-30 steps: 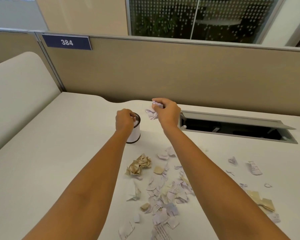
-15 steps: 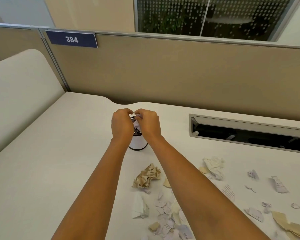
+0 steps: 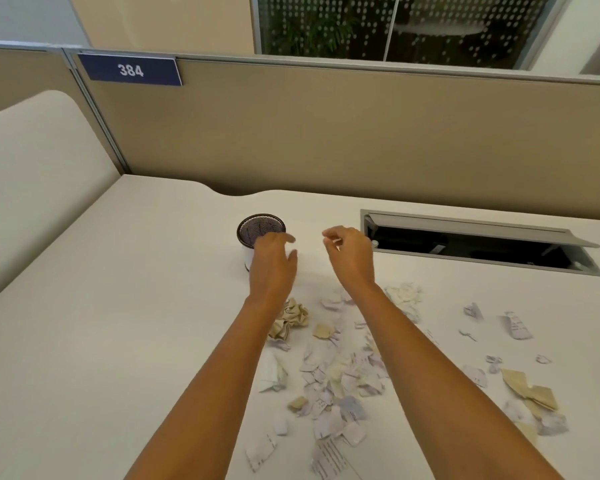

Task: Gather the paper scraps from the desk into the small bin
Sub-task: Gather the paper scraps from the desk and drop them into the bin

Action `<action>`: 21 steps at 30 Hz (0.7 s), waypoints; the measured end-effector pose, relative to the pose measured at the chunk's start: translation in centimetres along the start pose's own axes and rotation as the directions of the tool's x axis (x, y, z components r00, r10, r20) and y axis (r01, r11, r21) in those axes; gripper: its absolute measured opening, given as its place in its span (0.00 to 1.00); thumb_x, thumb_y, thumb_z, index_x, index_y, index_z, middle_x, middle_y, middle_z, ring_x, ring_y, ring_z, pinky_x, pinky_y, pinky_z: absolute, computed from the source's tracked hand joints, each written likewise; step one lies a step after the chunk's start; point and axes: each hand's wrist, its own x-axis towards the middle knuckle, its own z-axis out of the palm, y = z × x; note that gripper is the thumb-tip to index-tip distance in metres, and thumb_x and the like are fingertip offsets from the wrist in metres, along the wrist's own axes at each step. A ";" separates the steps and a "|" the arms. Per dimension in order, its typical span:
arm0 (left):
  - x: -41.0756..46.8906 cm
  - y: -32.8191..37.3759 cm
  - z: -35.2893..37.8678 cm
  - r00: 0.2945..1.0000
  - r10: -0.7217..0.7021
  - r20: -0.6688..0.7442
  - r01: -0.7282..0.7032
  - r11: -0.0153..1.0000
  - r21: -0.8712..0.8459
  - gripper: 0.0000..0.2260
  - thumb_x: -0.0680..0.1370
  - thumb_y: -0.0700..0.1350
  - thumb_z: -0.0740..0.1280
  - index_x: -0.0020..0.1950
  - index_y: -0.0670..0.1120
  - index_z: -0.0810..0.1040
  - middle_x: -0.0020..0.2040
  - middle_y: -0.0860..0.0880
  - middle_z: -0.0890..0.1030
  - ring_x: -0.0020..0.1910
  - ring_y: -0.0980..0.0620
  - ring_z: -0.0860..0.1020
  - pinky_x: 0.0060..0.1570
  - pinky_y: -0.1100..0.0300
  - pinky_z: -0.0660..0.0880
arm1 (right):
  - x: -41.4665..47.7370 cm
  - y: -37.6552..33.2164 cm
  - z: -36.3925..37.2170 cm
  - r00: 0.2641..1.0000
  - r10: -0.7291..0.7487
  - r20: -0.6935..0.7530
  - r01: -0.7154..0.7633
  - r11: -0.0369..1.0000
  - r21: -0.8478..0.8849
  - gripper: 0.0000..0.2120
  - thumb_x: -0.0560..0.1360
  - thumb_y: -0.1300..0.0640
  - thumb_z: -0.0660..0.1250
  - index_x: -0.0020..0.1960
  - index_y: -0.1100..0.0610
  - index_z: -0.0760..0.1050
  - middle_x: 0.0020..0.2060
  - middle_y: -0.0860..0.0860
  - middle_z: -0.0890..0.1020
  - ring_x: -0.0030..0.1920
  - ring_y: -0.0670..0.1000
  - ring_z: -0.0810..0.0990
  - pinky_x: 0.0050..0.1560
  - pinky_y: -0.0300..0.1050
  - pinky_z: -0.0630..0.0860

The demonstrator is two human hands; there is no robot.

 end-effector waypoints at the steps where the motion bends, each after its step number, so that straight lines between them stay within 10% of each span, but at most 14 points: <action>1: -1.1 0.1 0.7 0.999 0.017 0.047 -0.017 1.000 0.010 0.12 0.77 0.41 0.65 0.61 0.43 0.77 0.62 0.45 0.77 0.65 0.48 0.70 0.60 0.56 0.70 | -0.8 1.1 -0.5 0.999 0.029 0.023 -0.028 0.999 -0.047 0.10 0.78 0.59 0.65 0.57 0.57 0.80 0.54 0.54 0.83 0.51 0.51 0.82 0.52 0.39 0.76; 21: -13.5 1.4 6.1 0.767 0.148 0.624 -0.246 0.966 0.073 0.36 0.69 0.63 0.69 0.73 0.55 0.62 0.75 0.49 0.61 0.73 0.49 0.60 0.72 0.53 0.59 | -11.4 9.7 -4.5 0.875 0.191 0.445 0.043 0.885 -0.463 0.23 0.80 0.49 0.58 0.74 0.49 0.62 0.77 0.49 0.58 0.76 0.53 0.57 0.72 0.51 0.62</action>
